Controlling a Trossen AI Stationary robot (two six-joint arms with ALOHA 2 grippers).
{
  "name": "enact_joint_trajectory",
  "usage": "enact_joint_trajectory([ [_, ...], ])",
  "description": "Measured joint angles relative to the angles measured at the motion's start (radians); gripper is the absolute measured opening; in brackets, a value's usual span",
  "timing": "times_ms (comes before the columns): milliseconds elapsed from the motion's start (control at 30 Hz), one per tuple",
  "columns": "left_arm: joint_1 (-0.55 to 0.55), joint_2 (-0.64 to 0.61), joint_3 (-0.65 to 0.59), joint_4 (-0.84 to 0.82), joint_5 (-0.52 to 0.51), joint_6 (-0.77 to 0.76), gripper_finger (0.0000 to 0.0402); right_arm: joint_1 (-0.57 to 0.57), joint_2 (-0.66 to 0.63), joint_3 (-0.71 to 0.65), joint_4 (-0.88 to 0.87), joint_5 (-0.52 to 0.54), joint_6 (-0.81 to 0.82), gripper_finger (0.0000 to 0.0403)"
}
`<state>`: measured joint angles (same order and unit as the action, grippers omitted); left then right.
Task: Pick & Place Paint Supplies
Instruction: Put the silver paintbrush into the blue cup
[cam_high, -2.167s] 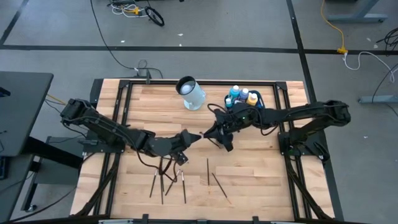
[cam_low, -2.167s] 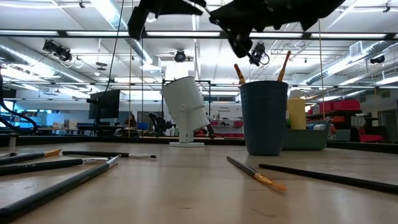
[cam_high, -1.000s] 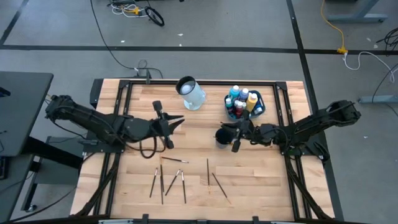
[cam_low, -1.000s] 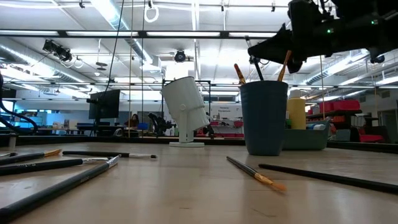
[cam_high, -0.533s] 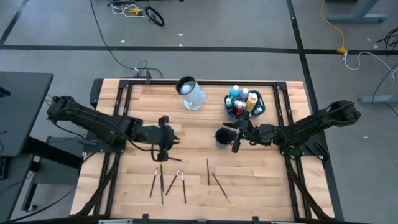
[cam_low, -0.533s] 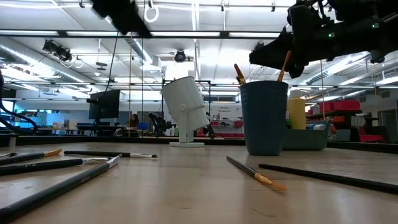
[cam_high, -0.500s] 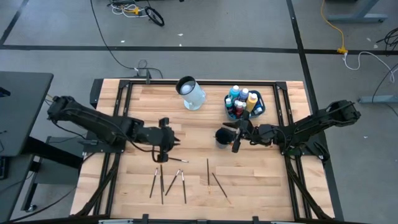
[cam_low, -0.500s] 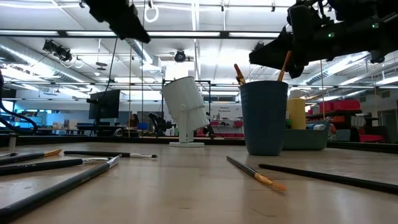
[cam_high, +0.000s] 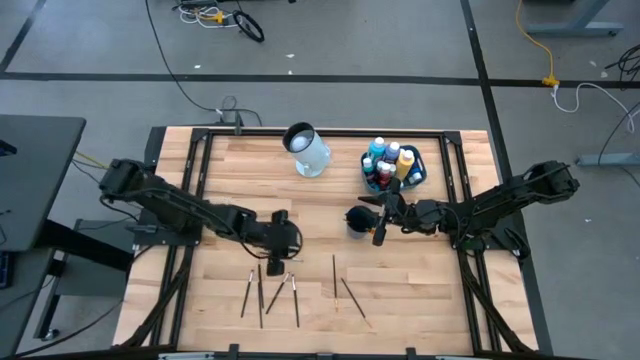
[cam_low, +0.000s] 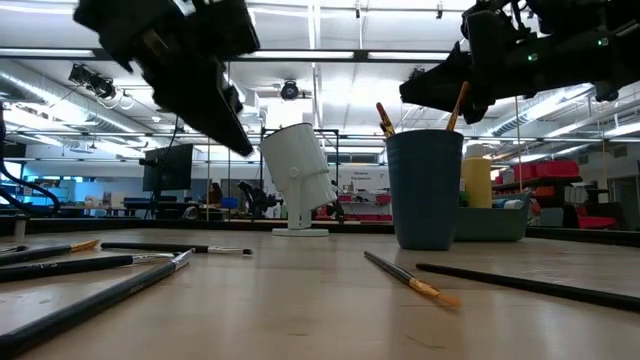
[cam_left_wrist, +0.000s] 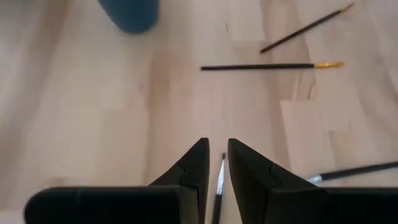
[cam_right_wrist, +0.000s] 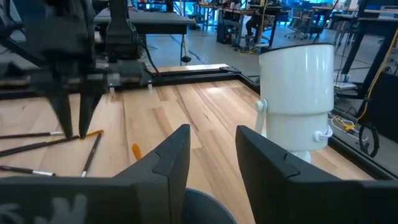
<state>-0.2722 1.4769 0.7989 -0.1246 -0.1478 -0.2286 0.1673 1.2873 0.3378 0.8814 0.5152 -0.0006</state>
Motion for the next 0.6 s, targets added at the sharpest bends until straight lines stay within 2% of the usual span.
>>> enact_joint_trajectory([
  [233,0.005,0.184,0.000,0.149,0.101,-0.002,0.0094,0.000,0.000,0.000,-0.007,0.000,-0.008,0.0131],
  [367,0.018,0.224,0.001,0.176,0.177,-0.027,0.0124,0.000,0.000,0.000,-0.008,0.000,-0.013,0.0131],
  [500,0.026,0.227,0.000,0.167,0.178,-0.008,0.0147,0.000,0.000,0.000,-0.008,0.001,-0.039,0.0131],
  [600,0.031,0.227,0.000,0.168,0.131,0.075,0.0155,-0.001,0.000,0.000,-0.007,0.001,-0.044,0.0131],
])
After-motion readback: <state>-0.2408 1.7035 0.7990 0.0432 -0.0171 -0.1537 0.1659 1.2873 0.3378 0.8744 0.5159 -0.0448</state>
